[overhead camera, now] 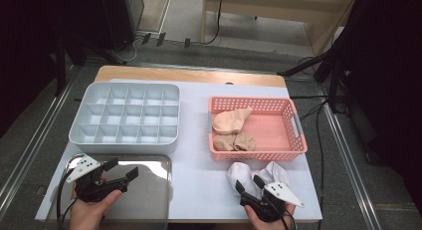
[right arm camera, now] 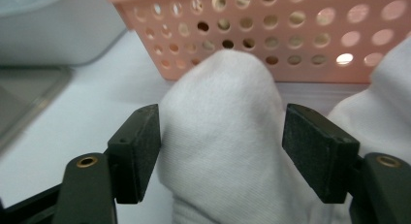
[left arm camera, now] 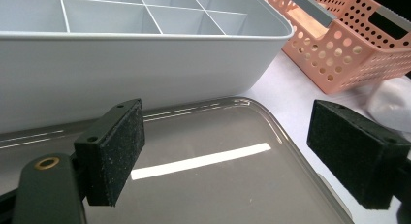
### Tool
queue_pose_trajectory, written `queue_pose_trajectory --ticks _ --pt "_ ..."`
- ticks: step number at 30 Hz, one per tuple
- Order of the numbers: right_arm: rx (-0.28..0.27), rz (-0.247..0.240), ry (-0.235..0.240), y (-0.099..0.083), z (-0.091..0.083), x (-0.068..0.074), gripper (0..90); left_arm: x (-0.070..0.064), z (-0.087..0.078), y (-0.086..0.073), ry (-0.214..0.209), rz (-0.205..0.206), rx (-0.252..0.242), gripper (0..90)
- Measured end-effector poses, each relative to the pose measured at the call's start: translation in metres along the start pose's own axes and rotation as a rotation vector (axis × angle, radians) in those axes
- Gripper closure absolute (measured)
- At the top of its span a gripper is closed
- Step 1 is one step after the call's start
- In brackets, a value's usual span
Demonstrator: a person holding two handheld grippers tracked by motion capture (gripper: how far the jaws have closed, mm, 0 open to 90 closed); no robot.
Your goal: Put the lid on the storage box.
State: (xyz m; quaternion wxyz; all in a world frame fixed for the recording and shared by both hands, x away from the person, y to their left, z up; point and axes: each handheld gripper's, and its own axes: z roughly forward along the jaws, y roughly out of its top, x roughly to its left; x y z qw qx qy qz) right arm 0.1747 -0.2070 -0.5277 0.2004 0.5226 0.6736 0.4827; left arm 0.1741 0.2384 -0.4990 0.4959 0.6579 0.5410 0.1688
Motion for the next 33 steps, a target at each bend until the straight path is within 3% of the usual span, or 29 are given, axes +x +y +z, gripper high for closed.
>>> queue_pose_trajectory --ticks 1,5,7,9,10,11,13,20,21,25,30,31,33 --pt "0.029 -0.025 -0.029 -0.002 0.007 0.004 31.1 -0.003 0.001 -0.001 -0.005 0.004 0.008 14.4" --pt "0.073 -0.055 -0.066 -0.006 0.014 0.007 36.2 -0.005 0.003 -0.002 -0.011 0.010 0.013 14.4" --pt "0.081 -0.105 -0.115 -0.008 0.015 0.009 49.3 -0.007 0.004 -0.002 -0.013 0.015 0.020 14.5" --pt "0.072 -0.096 -0.132 -0.008 0.014 0.007 64.8 -0.010 0.006 -0.003 -0.018 0.018 0.027 14.5" --pt "0.072 -0.096 -0.132 -0.008 0.014 0.007 64.8 -0.010 0.006 -0.003 -0.018 0.018 0.027 14.5" --pt "0.067 -0.072 -0.134 -0.008 0.012 0.003 74.6 -0.013 0.006 -0.003 -0.021 0.021 0.025 14.5" --pt "0.054 -0.048 -0.122 -0.008 0.010 0.000 77.5 -0.016 0.006 -0.003 -0.026 0.026 0.023 14.5" --pt "0.016 -0.057 -0.059 -0.004 0.003 0.013 78.0 -0.027 0.009 -0.004 -0.046 0.041 0.034 14.5" --pt "-0.009 -0.079 -0.035 -0.001 0.001 0.022 78.0 -0.029 0.009 -0.005 -0.047 0.044 0.034 14.5" --pt "-0.008 -0.085 0.007 0.001 0.004 0.034 78.0 -0.036 0.012 -0.005 -0.064 0.054 0.043 14.5" --pt "0.016 -0.136 0.083 -0.003 0.017 0.057 76.3 -0.047 0.014 -0.006 -0.090 0.067 0.051 14.5" --pt "0.027 -0.135 0.109 -0.004 0.019 0.060 70.3 -0.050 0.015 -0.006 -0.096 0.069 0.054 14.6" --pt "0.052 -0.122 0.177 -0.005 0.022 0.061 50.2 -0.054 0.016 -0.007 -0.103 0.078 0.060 14.5"
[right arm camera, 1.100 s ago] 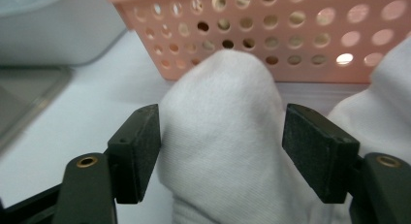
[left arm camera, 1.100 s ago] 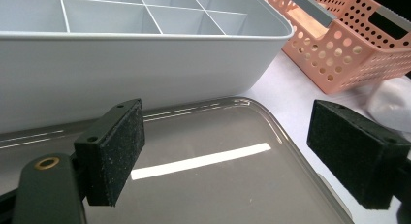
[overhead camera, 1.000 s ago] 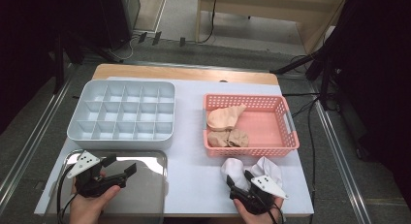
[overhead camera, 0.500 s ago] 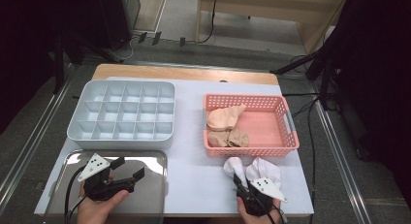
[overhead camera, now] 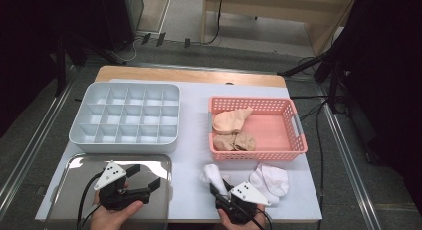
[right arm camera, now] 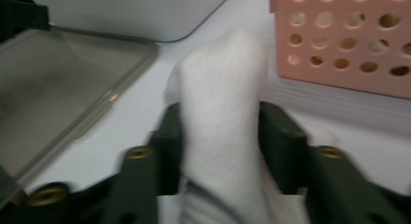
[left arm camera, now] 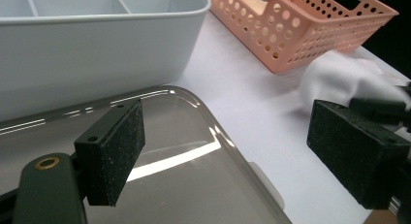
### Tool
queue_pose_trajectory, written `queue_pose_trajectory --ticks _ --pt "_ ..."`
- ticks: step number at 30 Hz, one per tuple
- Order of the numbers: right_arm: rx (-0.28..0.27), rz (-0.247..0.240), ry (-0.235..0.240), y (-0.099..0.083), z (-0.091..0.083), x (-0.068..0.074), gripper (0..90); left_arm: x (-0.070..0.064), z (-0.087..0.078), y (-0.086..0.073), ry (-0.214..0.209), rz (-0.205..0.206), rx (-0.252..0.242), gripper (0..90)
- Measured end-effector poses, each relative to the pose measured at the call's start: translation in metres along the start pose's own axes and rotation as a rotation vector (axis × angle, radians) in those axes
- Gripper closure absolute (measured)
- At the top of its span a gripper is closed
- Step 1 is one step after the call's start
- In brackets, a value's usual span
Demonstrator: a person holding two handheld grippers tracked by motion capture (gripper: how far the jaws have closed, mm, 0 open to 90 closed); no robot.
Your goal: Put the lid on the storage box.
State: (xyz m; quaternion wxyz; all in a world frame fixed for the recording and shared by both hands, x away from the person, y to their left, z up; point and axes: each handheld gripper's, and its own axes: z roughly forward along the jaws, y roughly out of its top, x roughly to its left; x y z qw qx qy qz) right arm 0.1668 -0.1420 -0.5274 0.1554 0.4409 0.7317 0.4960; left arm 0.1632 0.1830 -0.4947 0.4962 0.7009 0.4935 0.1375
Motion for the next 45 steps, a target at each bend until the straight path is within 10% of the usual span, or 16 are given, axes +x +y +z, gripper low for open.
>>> queue_pose_trajectory --ticks 7,18,28,30,32,34,38,43,45 --pt "-0.074 0.088 0.022 0.008 -0.032 -0.021 44.6 -0.012 0.006 -0.001 -0.016 0.023 0.016 14.7" --pt "-0.126 0.117 -0.227 0.001 -0.075 -0.073 45.1 -0.028 0.019 -0.004 -0.051 0.038 0.042 16.0" --pt "0.062 0.053 -0.343 -0.017 -0.049 -0.090 25.6 -0.026 0.018 -0.009 -0.051 0.040 0.048 16.0" --pt "0.066 -0.041 -0.387 -0.020 -0.045 -0.086 34.5 -0.025 0.017 -0.009 -0.053 0.039 0.045 16.0" --pt "0.053 -0.030 -0.405 -0.020 -0.046 -0.086 45.8 -0.025 0.016 -0.009 -0.052 0.036 0.043 16.0" --pt "0.019 0.027 -0.443 -0.021 -0.053 -0.094 75.4 -0.026 0.015 -0.010 -0.053 0.035 0.040 16.0" --pt "-0.038 0.067 -0.510 -0.019 -0.067 -0.107 80.0 -0.025 0.014 -0.010 -0.057 0.035 0.040 16.0" --pt "-0.017 0.135 -0.394 -0.020 -0.069 -0.119 51.2 -0.025 0.017 -0.010 -0.062 0.032 0.042 16.0" --pt "-0.016 0.126 -0.418 -0.016 -0.070 -0.113 40.1 -0.026 0.017 -0.010 -0.061 0.034 0.042 16.0"
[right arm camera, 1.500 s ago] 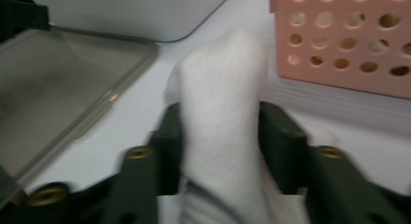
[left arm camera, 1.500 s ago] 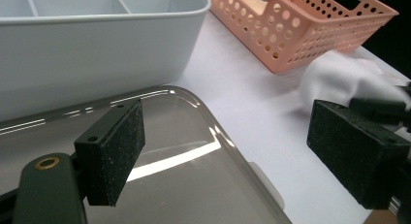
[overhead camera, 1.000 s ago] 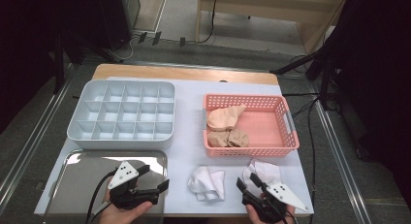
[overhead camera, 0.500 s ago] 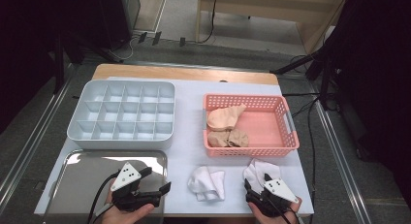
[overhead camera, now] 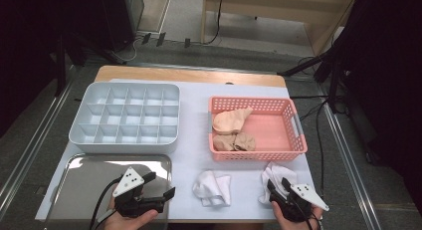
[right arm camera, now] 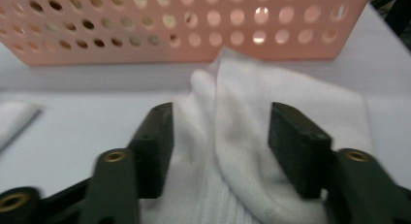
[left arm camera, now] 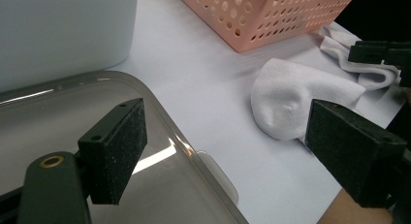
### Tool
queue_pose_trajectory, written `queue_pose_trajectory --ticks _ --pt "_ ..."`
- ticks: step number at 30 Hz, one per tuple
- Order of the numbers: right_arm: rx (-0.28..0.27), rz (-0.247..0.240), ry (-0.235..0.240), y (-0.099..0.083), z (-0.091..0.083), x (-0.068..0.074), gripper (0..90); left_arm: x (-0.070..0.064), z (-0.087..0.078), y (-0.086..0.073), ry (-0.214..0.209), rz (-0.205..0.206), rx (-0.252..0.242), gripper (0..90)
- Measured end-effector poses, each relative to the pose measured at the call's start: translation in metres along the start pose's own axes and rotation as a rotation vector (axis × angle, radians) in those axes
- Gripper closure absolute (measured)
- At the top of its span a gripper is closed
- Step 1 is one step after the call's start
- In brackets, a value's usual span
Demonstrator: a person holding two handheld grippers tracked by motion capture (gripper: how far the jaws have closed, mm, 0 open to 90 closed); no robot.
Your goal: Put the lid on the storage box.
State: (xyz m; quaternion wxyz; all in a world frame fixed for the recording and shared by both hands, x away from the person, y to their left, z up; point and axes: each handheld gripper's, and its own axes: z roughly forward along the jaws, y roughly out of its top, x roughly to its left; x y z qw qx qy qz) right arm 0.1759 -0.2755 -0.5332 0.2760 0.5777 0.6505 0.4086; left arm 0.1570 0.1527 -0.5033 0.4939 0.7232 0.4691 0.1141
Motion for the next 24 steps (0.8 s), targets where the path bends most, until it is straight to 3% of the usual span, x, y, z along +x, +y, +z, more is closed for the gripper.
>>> queue_pose_trajectory --ticks 3,5,7,10,11,12,15,16,17,19,21,22,24 --pt "-0.088 0.020 0.008 0.012 -0.015 0.009 34.5 0.000 -0.001 0.000 0.004 -0.003 -0.003 16.1" --pt "-0.132 0.026 0.041 0.018 -0.025 0.019 39.4 0.001 -0.001 0.000 0.006 -0.005 -0.007 16.1" --pt "-0.169 0.002 0.106 0.023 -0.035 0.037 45.7 0.002 -0.001 -0.001 0.006 -0.010 -0.011 19.9" --pt "-0.175 -0.028 0.209 0.025 -0.037 0.063 54.2 0.002 -0.002 -0.001 0.006 -0.013 -0.014 21.3" --pt "-0.175 -0.028 0.209 0.025 -0.037 0.063 54.2 0.002 -0.003 -0.001 0.005 -0.013 -0.018 21.3" --pt "-0.151 -0.043 0.278 0.022 -0.033 0.086 57.7 0.001 -0.004 0.000 0.003 -0.014 -0.023 22.3" --pt "-0.124 -0.096 0.345 0.017 -0.027 0.117 58.5 0.001 -0.005 0.000 0.002 -0.017 -0.027 23.4" --pt "-0.124 -0.096 0.345 0.017 -0.027 0.117 58.5 0.001 -0.005 0.000 0.002 -0.017 -0.027 23.4" --pt "-0.102 -0.128 0.393 0.013 -0.022 0.134 55.8 0.002 -0.004 -0.001 0.000 -0.014 -0.022 23.4" --pt "-0.078 -0.172 0.396 0.010 -0.016 0.147 49.1 0.002 -0.003 -0.001 0.000 -0.016 -0.019 23.5" --pt "-0.043 -0.213 0.347 0.004 -0.007 0.155 46.7 0.002 -0.003 -0.002 -0.002 -0.018 -0.016 23.5" --pt "-0.028 -0.218 0.324 0.002 -0.004 0.156 51.8 0.002 -0.003 -0.002 0.000 -0.019 -0.017 23.9" --pt "-0.026 -0.205 0.325 -0.001 -0.002 0.151 70.6 0.003 -0.004 -0.002 0.001 -0.018 -0.016 26.2"
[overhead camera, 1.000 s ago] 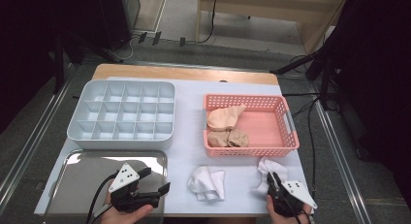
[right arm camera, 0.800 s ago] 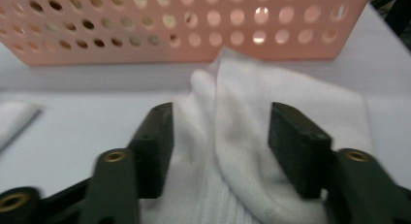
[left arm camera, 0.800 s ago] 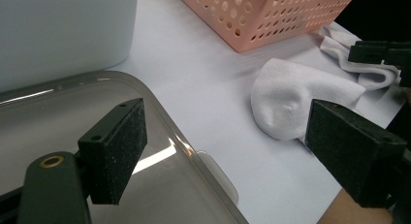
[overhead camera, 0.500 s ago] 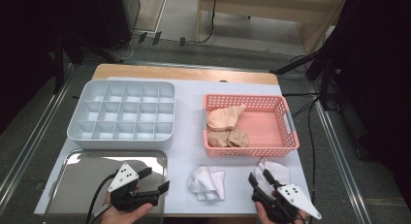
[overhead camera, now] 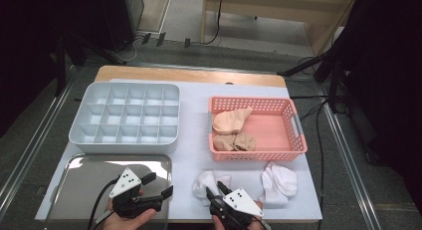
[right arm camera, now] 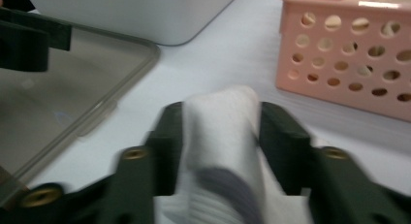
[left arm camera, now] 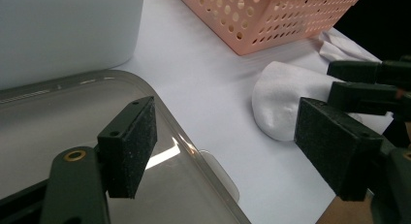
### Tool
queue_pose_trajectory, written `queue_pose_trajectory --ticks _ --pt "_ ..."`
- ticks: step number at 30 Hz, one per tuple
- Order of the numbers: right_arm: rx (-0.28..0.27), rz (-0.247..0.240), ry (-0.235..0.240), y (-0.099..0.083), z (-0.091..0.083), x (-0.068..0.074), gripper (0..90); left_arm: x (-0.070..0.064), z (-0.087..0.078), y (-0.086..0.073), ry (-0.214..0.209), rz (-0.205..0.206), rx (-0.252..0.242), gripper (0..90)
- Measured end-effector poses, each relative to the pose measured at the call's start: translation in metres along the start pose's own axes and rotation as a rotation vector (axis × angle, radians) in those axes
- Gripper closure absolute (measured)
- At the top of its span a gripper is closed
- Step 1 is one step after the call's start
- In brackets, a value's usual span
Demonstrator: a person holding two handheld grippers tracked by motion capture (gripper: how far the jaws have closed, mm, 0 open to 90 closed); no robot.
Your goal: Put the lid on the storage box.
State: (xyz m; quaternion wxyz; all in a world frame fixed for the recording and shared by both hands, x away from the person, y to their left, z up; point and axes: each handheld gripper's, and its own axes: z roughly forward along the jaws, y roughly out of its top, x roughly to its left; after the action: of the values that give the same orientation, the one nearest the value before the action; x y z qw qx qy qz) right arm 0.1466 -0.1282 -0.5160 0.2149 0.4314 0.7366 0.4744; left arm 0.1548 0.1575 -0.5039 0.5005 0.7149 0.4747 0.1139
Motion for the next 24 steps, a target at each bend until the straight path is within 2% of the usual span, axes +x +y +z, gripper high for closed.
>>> queue_pose_trajectory --ticks 1,3,4,5,7,8,9,10,12,13,14,16,19,20,21,22,24 --pt "0.004 0.026 0.021 -0.001 -0.001 -0.003 77.9 0.000 -0.001 0.000 -0.007 -0.001 -0.011 28.6" --pt "-0.010 0.056 0.060 0.000 -0.004 -0.009 85.6 0.000 -0.001 -0.001 -0.007 -0.004 -0.016 34.6" --pt "-0.020 0.067 0.054 0.001 -0.006 -0.010 87.2 0.000 0.000 -0.001 -0.016 -0.006 -0.018 34.8" --pt "-0.037 0.068 0.050 0.002 -0.008 -0.011 87.5 -0.002 0.000 -0.001 -0.015 -0.002 -0.018 34.8" --pt "-0.076 0.109 0.072 0.005 -0.014 -0.015 87.4 -0.003 0.001 -0.001 -0.024 0.004 -0.019 34.8" --pt "-0.076 0.109 0.072 0.005 -0.014 -0.015 87.4 -0.003 0.001 -0.001 -0.024 0.004 -0.019 34.8" --pt "-0.092 0.137 0.087 0.008 -0.017 -0.017 87.3 -0.004 0.001 -0.001 -0.026 0.006 -0.018 34.8" --pt "-0.111 0.189 0.124 0.012 -0.022 -0.022 87.1 -0.005 0.002 -0.002 -0.033 0.008 -0.016 34.8" --pt "-0.126 0.197 0.132 0.014 -0.023 -0.023 87.0 -0.008 0.004 -0.002 -0.045 0.011 -0.012 35.0" --pt "-0.143 0.196 0.159 0.017 -0.025 -0.022 87.1 -0.009 0.005 -0.003 -0.052 0.014 -0.007 35.3" --pt "-0.153 0.182 0.161 0.018 -0.026 -0.021 87.1 -0.012 0.008 -0.004 -0.058 0.020 -0.001 35.3" --pt "-0.159 0.178 0.142 0.020 -0.028 -0.021 87.0 -0.013 0.008 -0.004 -0.061 0.022 0.003 35.3" --pt "-0.159 0.235 0.085 0.017 -0.032 -0.036 86.8 -0.012 0.007 -0.004 -0.057 0.020 0.000 35.3" --pt "-0.162 0.245 0.068 0.014 -0.033 -0.042 86.9 -0.011 0.006 -0.004 -0.054 0.021 0.000 35.3" --pt "-0.162 0.245 0.068 0.014 -0.033 -0.042 86.9 -0.011 0.006 -0.004 -0.054 0.021 0.000 35.4" --pt "-0.164 0.265 0.036 0.009 -0.038 -0.053 86.9 -0.010 0.006 -0.004 -0.055 0.018 -0.002 35.5" --pt "-0.180 0.298 0.003 0.005 -0.044 -0.065 87.0 -0.009 0.006 -0.004 -0.054 0.017 -0.002 35.5"
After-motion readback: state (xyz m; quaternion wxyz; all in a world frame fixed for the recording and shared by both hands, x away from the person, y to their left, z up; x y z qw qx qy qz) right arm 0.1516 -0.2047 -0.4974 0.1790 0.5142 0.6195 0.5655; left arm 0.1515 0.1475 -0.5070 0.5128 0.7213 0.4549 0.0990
